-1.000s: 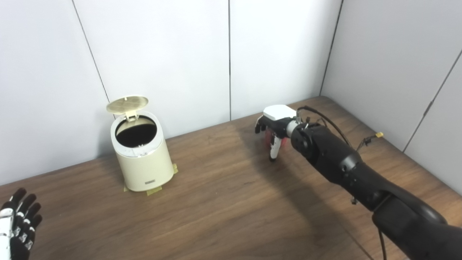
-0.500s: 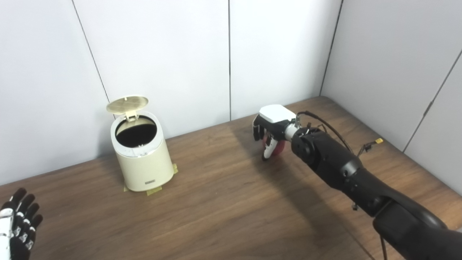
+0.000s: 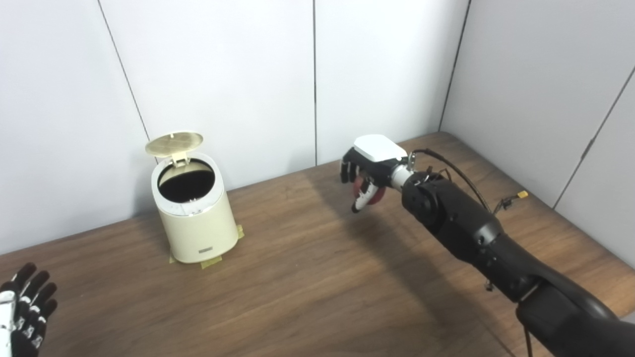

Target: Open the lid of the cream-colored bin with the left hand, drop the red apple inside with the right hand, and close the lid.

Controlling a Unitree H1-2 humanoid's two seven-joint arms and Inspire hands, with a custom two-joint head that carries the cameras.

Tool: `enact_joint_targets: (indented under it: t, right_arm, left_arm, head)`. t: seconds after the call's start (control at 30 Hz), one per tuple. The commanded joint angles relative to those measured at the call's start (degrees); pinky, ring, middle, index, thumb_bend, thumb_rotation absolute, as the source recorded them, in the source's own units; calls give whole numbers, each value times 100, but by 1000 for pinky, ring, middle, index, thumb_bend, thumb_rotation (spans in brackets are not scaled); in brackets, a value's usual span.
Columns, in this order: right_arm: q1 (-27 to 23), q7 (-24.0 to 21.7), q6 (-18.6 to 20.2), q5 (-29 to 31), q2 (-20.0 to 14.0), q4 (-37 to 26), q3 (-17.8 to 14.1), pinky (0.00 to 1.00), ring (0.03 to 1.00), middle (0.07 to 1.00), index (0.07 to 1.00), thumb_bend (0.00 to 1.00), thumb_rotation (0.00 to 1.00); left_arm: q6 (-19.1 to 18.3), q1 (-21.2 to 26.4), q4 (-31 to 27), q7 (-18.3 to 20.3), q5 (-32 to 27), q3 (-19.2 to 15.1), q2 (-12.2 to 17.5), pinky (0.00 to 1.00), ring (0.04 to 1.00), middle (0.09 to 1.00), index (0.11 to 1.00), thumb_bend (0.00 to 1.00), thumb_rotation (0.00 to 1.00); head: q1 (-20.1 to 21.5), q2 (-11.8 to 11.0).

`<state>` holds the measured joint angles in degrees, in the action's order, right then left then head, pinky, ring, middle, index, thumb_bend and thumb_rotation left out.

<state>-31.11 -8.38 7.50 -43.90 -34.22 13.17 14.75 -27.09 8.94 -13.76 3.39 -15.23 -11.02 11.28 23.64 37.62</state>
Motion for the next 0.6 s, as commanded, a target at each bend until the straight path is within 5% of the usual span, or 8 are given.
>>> enact_joint_targets:
  t: [0.0,0.3,0.43,0.5,0.57]
  right_arm:
    - [-343,191,-66,-33,-16,-376,-135,407,389,485,519,517,0]
    - [-601,234,-453,-158,344,-1326,-61,380,375,485,525,515,0]
    - [-715,278,-695,-219,537,-1589,-37,532,477,486,473,520,0]
    - [-789,310,-824,-211,675,-1708,-39,376,398,468,522,516,0]
    - [-873,309,-827,-276,855,-1834,-25,323,375,462,537,514,0]
  left_arm:
    - [103,120,-184,1,-6,-9,27,996,960,952,974,283,912]
    - [311,79,34,-87,74,3,-156,1000,963,956,967,271,924]
    - [376,-3,69,-118,212,122,-261,981,938,939,956,287,891]
    - [397,-46,76,-128,323,199,-301,966,932,932,946,314,839]
    - [467,-64,139,-174,435,251,-353,950,923,924,937,322,844]
  head:
    - [-43,-8]
    - [-624,-176]
    - [-963,-259]
    - [-1096,-293]
    - [-1266,-340]
